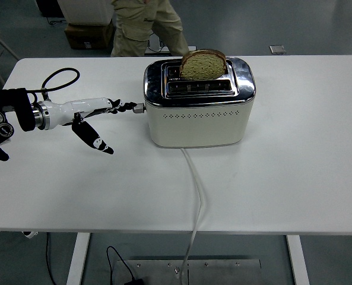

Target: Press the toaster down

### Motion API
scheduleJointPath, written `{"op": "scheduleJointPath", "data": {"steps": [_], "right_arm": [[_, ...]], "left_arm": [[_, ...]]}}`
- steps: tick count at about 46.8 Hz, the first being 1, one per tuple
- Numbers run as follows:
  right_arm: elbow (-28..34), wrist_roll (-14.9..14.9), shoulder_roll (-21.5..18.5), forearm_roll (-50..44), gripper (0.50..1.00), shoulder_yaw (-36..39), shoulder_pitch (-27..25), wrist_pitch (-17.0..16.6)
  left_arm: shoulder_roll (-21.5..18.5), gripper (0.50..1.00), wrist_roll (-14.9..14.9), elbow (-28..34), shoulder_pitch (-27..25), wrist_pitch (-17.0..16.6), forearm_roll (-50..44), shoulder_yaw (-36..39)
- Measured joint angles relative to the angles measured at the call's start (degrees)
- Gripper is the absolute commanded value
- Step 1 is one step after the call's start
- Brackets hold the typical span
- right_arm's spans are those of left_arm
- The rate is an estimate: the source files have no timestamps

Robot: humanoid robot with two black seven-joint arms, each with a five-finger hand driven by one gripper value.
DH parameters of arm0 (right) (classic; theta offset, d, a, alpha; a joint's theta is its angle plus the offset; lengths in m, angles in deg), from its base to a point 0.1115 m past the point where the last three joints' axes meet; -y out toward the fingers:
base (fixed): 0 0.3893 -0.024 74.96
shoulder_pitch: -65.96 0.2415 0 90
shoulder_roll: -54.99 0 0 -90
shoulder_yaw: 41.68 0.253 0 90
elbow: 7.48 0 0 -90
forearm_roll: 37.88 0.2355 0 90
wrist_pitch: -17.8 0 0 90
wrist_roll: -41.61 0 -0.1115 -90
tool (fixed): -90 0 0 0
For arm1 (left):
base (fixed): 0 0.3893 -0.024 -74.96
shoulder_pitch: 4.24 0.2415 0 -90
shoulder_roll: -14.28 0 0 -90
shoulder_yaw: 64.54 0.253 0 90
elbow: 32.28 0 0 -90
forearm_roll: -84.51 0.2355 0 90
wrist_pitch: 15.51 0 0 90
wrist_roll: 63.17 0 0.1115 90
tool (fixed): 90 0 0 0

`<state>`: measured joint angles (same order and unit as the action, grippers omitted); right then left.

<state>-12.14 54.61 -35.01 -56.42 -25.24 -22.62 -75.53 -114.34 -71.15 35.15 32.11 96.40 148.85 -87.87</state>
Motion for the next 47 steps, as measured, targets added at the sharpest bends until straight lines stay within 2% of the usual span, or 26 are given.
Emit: {"op": "scheduleJointPath", "data": {"steps": [28,47], "right_arm": [[0.00,-0.09,0.00,0.00,0.998,-0.07,-0.15,0.01],[0.00,-0.09,0.00,0.03,0.998,-0.09,-0.23,0.01]], "left_arm": [[1.19,1.000,0.00,-0.72,2.09,-0.46,-0.01,0.12],[2.29,1.000,0.02,-3.25,3.70,-2.25,0.00,0.18]]}}
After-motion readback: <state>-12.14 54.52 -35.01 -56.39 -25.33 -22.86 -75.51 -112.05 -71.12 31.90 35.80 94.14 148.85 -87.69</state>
